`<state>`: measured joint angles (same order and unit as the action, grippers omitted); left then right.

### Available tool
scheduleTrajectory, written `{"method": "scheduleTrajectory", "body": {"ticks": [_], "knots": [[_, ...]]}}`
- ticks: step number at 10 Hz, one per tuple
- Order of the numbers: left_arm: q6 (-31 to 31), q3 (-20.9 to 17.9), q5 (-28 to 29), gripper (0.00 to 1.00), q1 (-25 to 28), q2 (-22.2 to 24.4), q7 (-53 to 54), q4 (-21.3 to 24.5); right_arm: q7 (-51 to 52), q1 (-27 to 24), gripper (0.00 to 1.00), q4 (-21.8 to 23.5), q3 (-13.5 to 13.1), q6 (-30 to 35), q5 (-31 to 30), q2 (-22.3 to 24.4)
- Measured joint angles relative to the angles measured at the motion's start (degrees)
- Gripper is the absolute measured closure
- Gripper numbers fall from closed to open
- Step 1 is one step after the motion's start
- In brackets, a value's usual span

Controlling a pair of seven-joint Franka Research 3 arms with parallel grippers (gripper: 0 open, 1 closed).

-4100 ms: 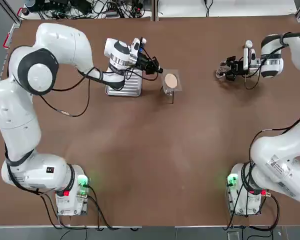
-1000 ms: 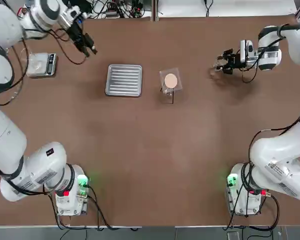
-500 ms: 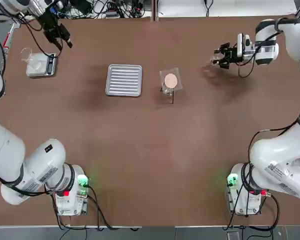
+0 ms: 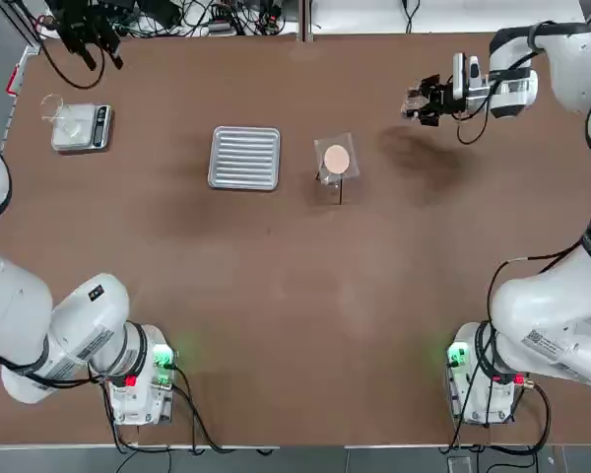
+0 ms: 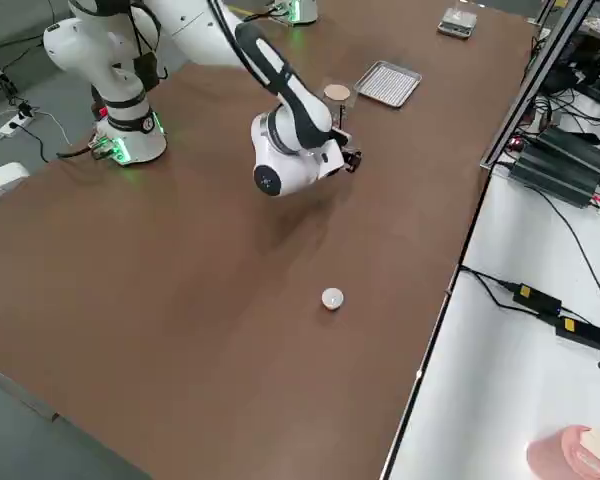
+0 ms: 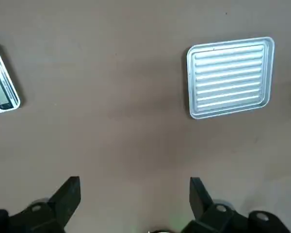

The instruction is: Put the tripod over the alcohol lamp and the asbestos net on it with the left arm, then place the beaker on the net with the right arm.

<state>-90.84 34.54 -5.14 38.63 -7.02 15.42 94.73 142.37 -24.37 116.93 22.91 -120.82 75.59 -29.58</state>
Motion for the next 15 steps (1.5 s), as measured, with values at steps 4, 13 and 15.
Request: {"method": "scheduleTrajectory", "body": {"ticks": [4,13,15], "knots": [[2.2,-5.6,0.1,0.01,-6.7,-1.4,-6.0,-3.0,-4.7,6.1,0.41,2.8,0.1,-2.4,4.3,5.4],[-4.2,-23.8,1.4,0.01,-32.8,3.6,-22.6,-4.7,-7.0,25.0,0.41,12.5,0.3,-13.3,23.7,18.5],[-3.2,-23.9,1.5,0.01,-32.5,5.0,-24.4,-4.6,-7.3,28.4,0.41,14.5,0.3,-14.6,27.4,20.1]]}}
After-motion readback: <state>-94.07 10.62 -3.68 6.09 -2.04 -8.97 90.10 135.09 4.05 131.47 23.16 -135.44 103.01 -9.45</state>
